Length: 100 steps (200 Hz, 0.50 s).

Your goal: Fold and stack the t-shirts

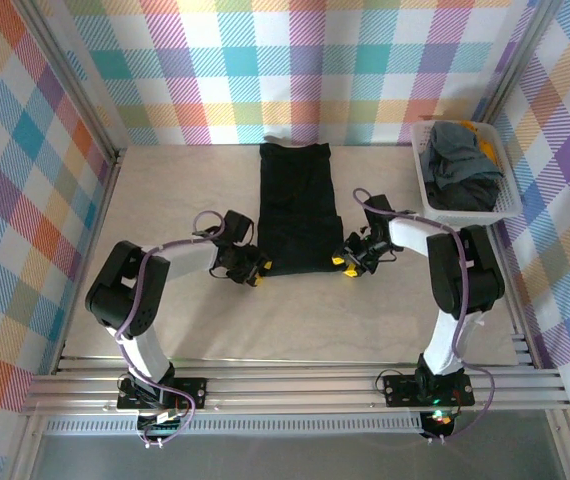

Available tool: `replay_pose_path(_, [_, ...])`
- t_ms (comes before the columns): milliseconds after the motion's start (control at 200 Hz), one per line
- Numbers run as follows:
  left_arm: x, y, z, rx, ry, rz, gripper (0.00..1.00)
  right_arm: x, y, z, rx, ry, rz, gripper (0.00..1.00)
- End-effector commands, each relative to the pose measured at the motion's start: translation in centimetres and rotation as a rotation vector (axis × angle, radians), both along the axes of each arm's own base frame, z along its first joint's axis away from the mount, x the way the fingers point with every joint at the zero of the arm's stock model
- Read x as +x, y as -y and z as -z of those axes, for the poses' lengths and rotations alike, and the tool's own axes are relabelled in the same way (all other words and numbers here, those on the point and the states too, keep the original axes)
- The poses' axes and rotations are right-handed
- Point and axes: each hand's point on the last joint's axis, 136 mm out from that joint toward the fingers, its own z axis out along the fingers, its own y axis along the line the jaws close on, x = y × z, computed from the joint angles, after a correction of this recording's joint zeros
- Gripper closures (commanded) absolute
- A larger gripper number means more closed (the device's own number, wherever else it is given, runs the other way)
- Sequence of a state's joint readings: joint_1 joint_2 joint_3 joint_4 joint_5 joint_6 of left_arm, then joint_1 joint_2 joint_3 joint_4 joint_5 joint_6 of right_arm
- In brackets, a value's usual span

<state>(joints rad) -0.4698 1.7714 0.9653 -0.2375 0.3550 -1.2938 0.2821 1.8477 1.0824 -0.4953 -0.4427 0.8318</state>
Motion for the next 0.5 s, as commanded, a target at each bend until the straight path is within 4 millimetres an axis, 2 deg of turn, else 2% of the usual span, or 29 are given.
replay_pose_path(0, [3.9,1.0,0.4,0.003,0.133,-0.019,0.71,1.4,-1.1,-0.7,0.050,0.016,0.025,0.74])
replay_pose_path(80, [4.0,0.8,-0.1,0.023,0.151,-0.011,0.88,1.7,-0.9,-1.0,0.031,0.031,0.029,0.89])
replay_pose_path(140, [3.7,0.4,-0.6,0.041,0.160,-0.001,1.00,1.5,-0.7,-1.3,0.012,0.046,0.030,0.95])
replay_pose_path(210, [2.7,-0.1,-1.2,0.053,0.158,0.019,1.00,1.0,-0.4,-1.8,0.002,0.059,0.028,1.00])
replay_pose_path(335, [-0.2,-0.7,-2.0,0.055,0.138,0.093,1.00,-1.3,-0.3,-2.5,-0.012,0.063,-0.017,1.00])
replay_pose_path(390, [-1.9,-0.9,-2.3,0.048,0.126,0.131,1.00,-2.9,-0.3,-2.6,-0.009,0.055,-0.036,1.00])
replay_pose_path(495, [-6.3,-1.4,-2.7,0.038,0.072,0.228,1.00,-6.2,-0.6,-3.1,0.004,0.034,-0.071,1.00])
